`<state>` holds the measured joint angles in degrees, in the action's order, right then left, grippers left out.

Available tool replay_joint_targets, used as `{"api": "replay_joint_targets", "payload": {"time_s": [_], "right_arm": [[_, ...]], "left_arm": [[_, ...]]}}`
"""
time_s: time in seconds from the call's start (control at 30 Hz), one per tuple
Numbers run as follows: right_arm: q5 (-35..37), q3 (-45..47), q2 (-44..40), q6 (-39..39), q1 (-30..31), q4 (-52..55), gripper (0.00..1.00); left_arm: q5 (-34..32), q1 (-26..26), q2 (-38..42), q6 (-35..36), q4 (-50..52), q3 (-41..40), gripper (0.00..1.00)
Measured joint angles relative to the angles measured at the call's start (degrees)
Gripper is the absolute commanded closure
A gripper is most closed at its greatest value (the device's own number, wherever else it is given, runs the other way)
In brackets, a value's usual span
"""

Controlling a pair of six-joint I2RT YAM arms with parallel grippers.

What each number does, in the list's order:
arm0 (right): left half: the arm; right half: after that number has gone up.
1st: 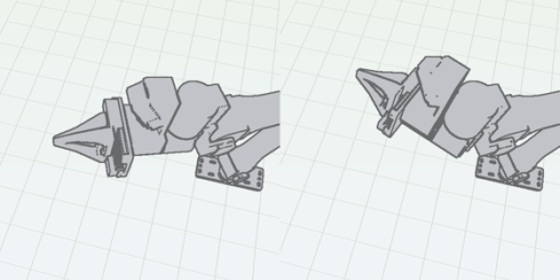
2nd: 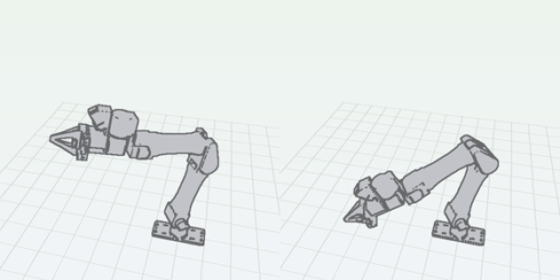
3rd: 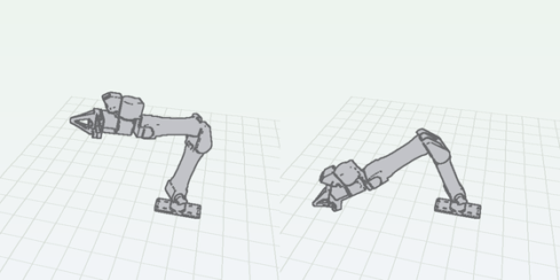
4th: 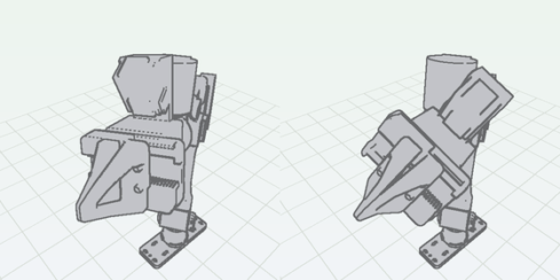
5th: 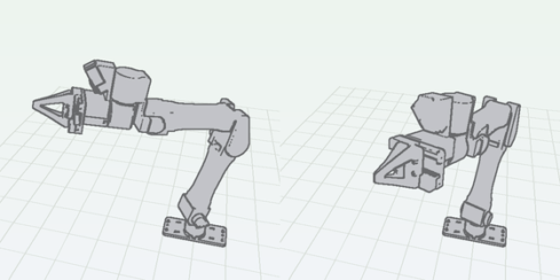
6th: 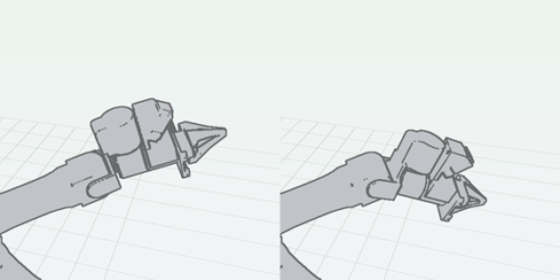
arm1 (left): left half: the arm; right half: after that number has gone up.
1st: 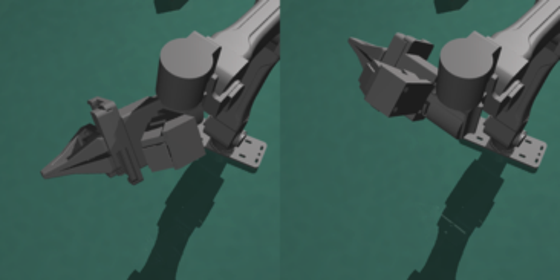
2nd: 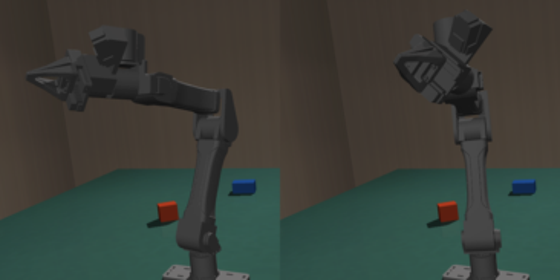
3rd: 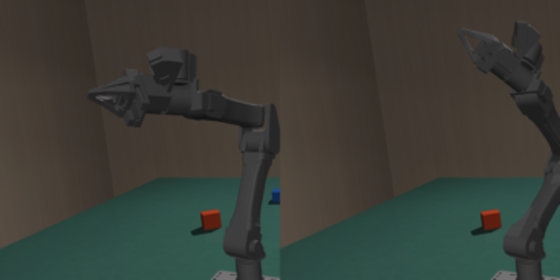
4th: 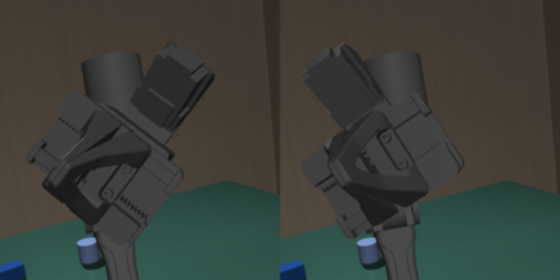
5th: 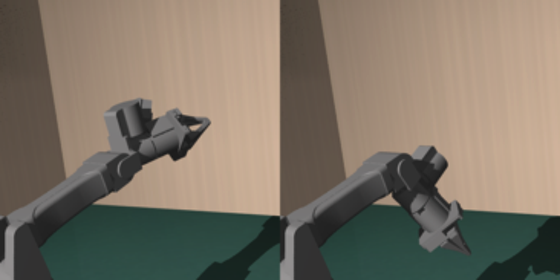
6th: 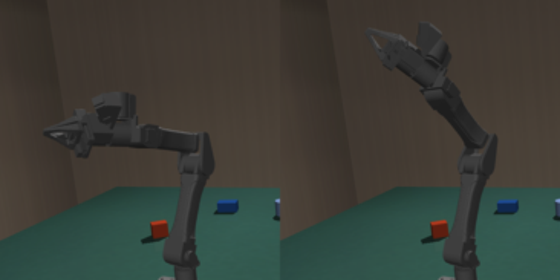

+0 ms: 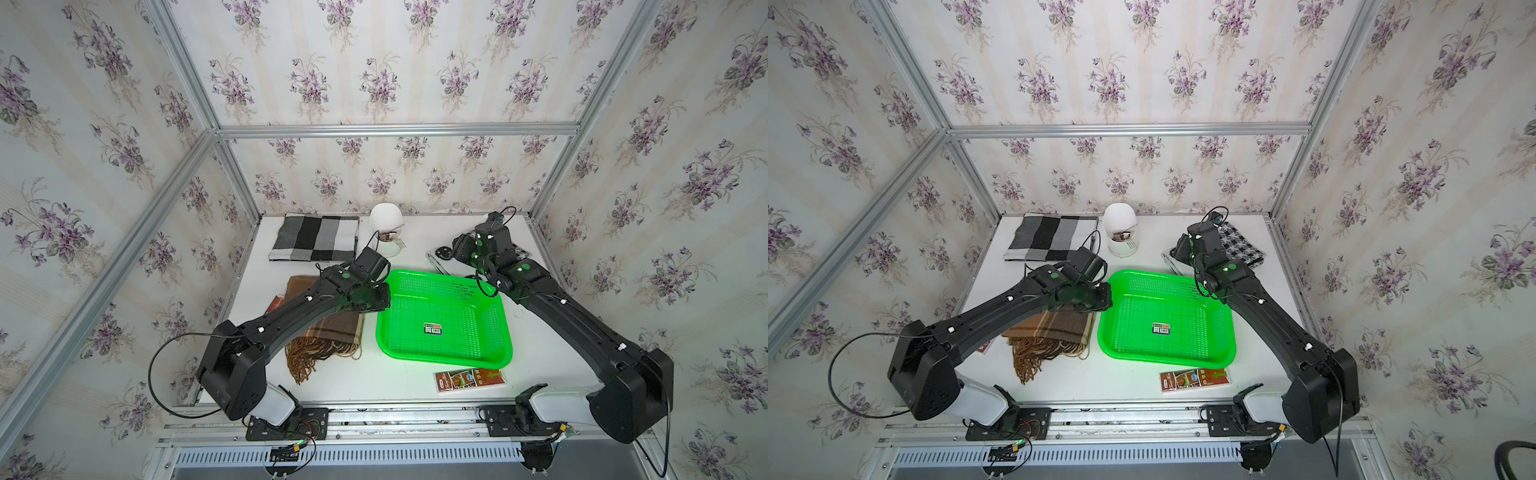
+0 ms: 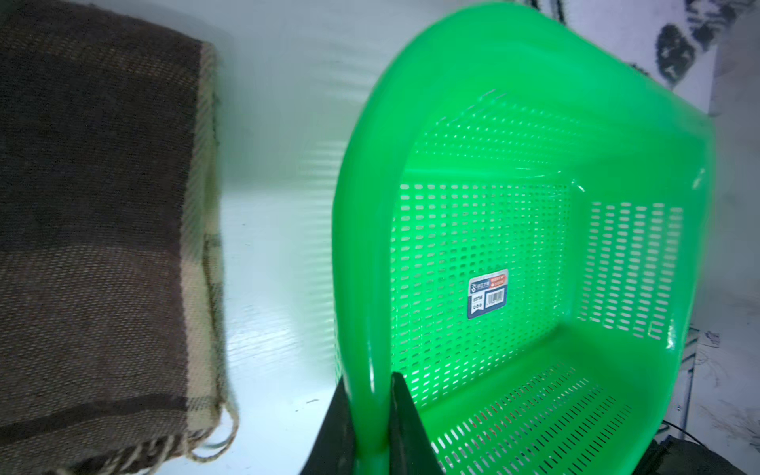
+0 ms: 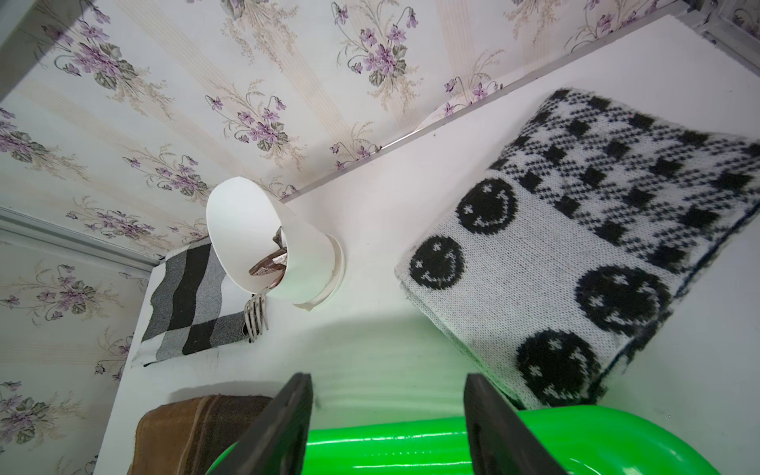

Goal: Put the folded scarf in the basket
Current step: Adjust the basket at the center of the board.

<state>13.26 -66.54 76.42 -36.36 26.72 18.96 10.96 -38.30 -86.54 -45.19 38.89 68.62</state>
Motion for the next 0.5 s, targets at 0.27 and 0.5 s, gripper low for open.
{"api": "replay_joint_targets", "payload": {"time_s": [0.27, 0.5], "right_arm": [[0.9, -0.6, -0.7, 0.2, 0.0, 0.9, 0.37], [1.2, -0.3, -1.2, 0.4, 0.0, 1.7, 0.37]], "left_arm": [[0.0, -3.0, -1.9, -9.2, -6.2, -0.3, 1.00], [-0.3, -5.2, -12.6, -14.6, -13.7, 5.5, 1.00]]}}
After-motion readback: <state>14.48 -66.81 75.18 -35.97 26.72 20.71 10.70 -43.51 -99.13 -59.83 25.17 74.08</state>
